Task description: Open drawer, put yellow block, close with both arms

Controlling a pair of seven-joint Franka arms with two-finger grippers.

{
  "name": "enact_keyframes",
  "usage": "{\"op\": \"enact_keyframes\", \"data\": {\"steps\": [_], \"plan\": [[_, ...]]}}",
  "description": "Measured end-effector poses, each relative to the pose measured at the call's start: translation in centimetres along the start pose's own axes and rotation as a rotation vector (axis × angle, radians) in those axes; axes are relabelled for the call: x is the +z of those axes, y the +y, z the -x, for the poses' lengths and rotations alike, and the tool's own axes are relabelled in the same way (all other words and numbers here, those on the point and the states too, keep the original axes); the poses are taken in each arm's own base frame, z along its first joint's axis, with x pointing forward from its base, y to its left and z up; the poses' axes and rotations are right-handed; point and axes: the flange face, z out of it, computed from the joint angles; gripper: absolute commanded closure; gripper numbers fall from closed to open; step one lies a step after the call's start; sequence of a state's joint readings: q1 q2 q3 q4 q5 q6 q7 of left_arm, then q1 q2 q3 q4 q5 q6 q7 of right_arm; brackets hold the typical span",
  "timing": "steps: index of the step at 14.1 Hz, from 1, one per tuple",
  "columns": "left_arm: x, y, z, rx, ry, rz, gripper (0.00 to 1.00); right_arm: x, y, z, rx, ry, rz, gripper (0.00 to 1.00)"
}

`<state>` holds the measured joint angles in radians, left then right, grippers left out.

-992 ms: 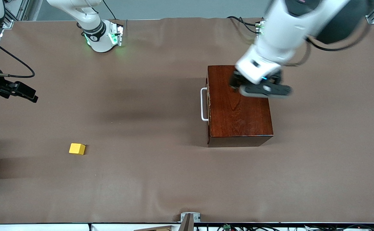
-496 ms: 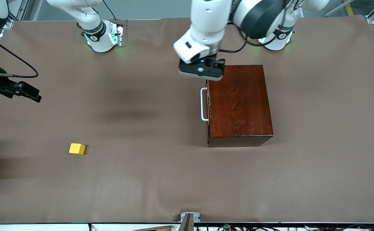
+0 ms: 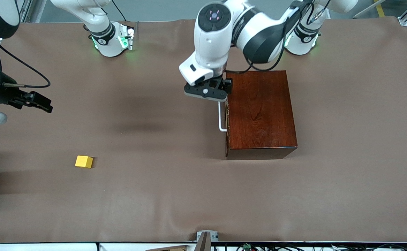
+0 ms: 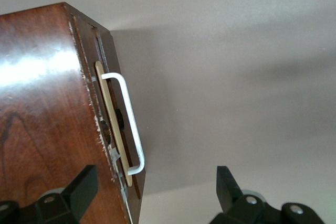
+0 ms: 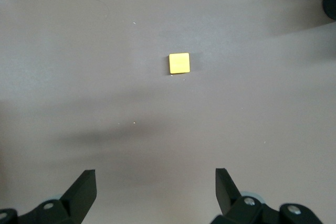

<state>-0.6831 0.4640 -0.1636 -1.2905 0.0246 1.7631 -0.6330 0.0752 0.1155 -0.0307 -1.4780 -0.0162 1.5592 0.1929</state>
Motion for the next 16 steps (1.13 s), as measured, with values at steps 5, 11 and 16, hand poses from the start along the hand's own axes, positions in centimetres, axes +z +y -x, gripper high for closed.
{"op": "enact_keyframes", "data": {"steps": [5,11,16], "plan": [[6.7,1.4,-1.5,0.009,-0.043,-0.019,0.00,0.2,0.8,-0.4,0.019,0.000,0.000,0.00],[10.8,2.2,-1.9,0.047,-0.043,-0.091,0.00,0.2,1.3,-0.5,0.026,0.000,0.000,0.00],[14.0,3.3,-0.8,0.095,-0.063,-0.177,0.00,0.6,1.2,-0.6,0.026,-0.006,0.002,0.00]]}}
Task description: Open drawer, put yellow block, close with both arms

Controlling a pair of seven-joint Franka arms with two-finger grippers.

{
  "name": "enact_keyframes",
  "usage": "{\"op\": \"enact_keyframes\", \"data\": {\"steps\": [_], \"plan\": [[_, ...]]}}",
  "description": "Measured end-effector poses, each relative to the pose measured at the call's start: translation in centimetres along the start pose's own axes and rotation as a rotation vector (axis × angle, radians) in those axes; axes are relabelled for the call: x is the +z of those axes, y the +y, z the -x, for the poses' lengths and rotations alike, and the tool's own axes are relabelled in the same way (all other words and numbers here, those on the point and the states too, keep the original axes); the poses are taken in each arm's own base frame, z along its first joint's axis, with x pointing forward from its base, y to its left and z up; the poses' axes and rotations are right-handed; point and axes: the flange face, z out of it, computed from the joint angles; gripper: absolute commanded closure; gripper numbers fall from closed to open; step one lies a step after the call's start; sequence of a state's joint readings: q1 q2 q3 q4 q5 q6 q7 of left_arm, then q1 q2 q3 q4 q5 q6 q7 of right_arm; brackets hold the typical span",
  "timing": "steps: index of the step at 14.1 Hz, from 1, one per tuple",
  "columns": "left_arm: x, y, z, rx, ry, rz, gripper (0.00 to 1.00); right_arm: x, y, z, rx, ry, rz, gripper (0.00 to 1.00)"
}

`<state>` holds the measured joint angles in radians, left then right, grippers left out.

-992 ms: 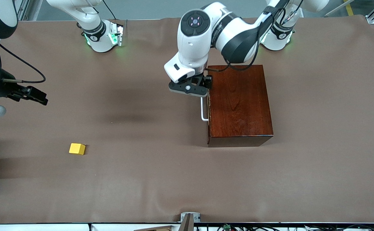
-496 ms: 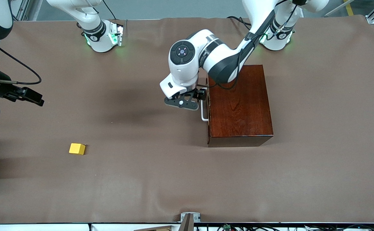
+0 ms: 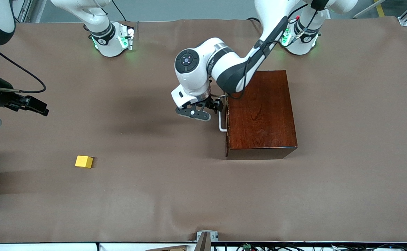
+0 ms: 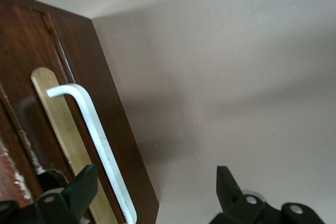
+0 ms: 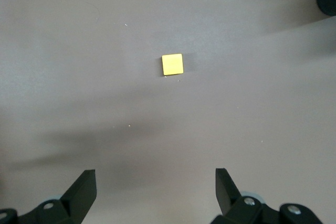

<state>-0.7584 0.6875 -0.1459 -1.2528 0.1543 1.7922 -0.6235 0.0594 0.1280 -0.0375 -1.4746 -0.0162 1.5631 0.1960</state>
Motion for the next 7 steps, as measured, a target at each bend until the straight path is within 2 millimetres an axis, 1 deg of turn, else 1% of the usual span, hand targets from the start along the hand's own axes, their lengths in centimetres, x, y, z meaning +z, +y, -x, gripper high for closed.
{"op": "enact_keyframes", "data": {"steps": [2,4,5,6,7], "plan": [[0.7,-0.5,0.0,-0.006,-0.014,-0.043,0.00,0.0,0.0,0.0,0.000,-0.001,0.000,0.00],[1.1,-1.2,-0.2,-0.047,-0.029,-0.068,0.00,0.2,-0.1,-0.1,-0.001,-0.004,0.001,0.00],[1.2,-1.5,-0.2,-0.068,-0.033,-0.074,0.00,0.8,-0.3,-0.3,-0.005,-0.014,0.003,0.00],[1.3,-1.6,-0.3,-0.094,-0.035,-0.079,0.00,1.9,-1.0,-0.7,-0.014,-0.030,0.007,0.00],[1.4,-1.6,-0.3,-0.126,-0.037,-0.082,0.00,3.4,-2.2,-1.4,-0.031,-0.038,0.010,0.00]]}}
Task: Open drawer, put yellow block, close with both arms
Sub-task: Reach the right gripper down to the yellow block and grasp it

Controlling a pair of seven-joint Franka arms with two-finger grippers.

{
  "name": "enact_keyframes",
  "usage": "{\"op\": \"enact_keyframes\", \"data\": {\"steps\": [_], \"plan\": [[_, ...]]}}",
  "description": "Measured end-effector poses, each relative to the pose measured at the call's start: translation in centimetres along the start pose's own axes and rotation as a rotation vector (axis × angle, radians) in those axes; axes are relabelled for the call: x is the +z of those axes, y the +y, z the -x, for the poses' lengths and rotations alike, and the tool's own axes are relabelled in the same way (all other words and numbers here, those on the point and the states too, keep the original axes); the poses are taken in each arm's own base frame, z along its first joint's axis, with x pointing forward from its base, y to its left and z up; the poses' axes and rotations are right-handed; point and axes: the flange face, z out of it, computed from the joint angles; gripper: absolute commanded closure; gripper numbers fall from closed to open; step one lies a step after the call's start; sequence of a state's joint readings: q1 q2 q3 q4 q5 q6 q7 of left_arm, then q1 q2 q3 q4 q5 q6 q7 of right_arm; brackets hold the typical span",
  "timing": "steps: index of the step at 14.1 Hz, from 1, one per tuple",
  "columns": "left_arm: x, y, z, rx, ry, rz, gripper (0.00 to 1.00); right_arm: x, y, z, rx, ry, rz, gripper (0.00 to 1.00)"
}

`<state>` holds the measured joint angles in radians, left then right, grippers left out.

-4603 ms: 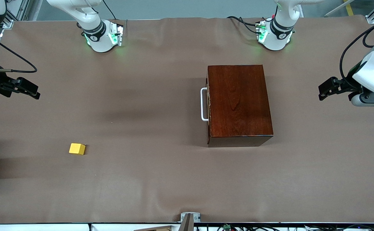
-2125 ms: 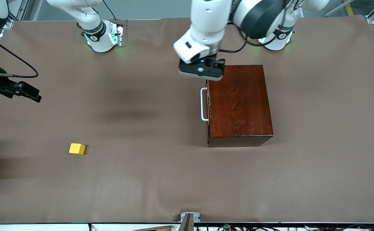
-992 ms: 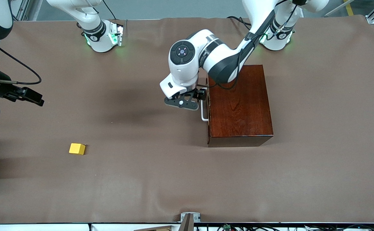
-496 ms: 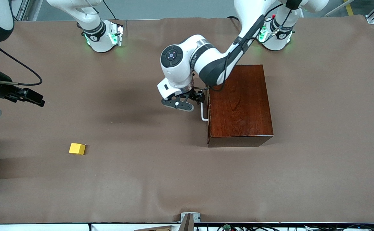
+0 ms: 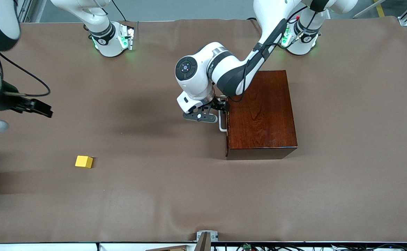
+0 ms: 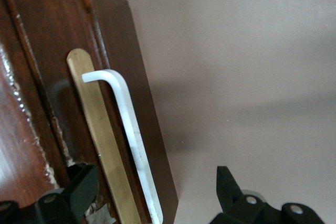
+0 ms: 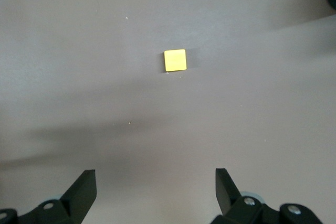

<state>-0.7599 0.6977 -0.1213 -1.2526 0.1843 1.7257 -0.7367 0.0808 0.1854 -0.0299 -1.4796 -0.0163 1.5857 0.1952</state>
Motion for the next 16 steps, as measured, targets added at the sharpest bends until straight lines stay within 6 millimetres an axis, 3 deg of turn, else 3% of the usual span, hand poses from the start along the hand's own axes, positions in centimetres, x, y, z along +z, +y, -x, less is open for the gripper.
{"op": "enact_keyframes", "data": {"steps": [3,5,9,16], "plan": [[0.7,0.2,-0.1,-0.103,-0.007,-0.005,0.00,5.5,-4.1,-2.5,-0.051,-0.024,0.011,0.00],[0.9,0.4,-0.1,-0.170,-0.005,-0.003,0.00,7.1,-4.8,-3.2,-0.057,-0.032,0.015,0.00],[1.0,0.6,0.0,-0.223,-0.007,-0.003,0.00,7.2,-2.7,-3.8,-0.023,-0.035,0.016,0.00],[3.2,3.1,1.5,-0.183,-0.023,-0.023,0.00,10.6,0.1,-5.9,0.026,-0.056,0.018,0.00]]}}
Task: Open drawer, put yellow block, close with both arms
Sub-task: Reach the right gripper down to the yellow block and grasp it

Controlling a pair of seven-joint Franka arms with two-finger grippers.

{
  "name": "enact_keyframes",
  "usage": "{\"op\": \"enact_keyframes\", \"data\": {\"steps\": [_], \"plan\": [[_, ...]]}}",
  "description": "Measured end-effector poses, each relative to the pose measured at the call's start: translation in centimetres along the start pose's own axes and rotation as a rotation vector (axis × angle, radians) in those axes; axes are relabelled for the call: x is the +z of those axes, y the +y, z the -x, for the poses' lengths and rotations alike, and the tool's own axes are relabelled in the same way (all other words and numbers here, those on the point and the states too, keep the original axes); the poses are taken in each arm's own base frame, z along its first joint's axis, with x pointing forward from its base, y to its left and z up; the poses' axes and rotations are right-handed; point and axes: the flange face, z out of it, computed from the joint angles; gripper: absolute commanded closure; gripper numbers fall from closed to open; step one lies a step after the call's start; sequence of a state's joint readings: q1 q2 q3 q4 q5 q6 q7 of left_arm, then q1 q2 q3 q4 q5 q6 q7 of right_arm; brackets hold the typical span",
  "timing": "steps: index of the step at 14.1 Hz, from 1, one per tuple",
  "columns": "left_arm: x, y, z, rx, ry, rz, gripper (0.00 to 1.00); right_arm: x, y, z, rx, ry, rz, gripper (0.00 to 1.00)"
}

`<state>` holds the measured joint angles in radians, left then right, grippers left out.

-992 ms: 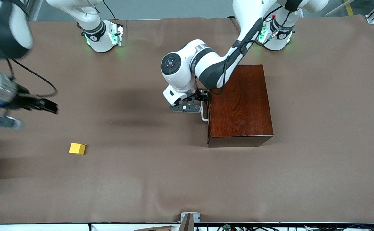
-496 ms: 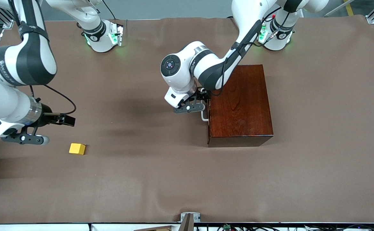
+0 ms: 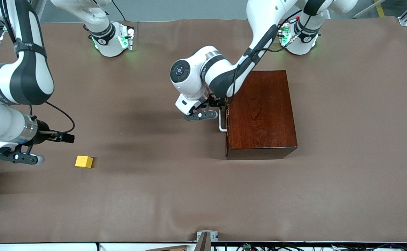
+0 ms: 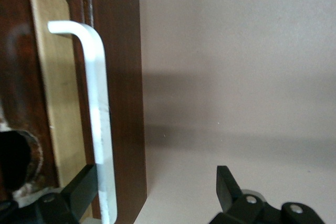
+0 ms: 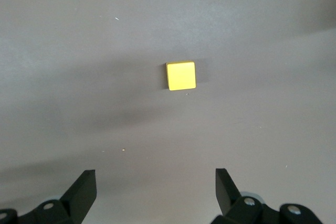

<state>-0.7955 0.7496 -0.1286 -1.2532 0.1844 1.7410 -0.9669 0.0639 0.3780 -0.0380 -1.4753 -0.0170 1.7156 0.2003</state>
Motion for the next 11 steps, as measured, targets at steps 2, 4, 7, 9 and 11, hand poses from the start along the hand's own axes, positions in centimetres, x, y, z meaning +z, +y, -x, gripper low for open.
{"op": "enact_keyframes", "data": {"steps": [2,4,7,9,11], "plan": [[0.0,0.0,0.0,-0.001,0.000,0.000,0.00,0.6,0.2,-0.4,0.005,0.003,-0.001,0.00],[0.0,-0.1,0.0,-0.002,-0.004,-0.007,0.00,1.1,0.2,-0.7,0.005,0.005,-0.001,0.00],[0.2,-0.4,-0.3,-0.002,-0.008,-0.017,0.00,2.8,0.9,-2.1,0.022,0.029,-0.007,0.00],[0.2,-0.7,-0.6,0.006,-0.008,-0.018,0.00,4.8,2.8,-3.5,0.051,0.045,-0.012,0.00],[0.4,-0.7,-0.6,0.008,-0.010,-0.021,0.00,7.0,4.2,-4.7,0.068,0.053,-0.014,0.00]]}}
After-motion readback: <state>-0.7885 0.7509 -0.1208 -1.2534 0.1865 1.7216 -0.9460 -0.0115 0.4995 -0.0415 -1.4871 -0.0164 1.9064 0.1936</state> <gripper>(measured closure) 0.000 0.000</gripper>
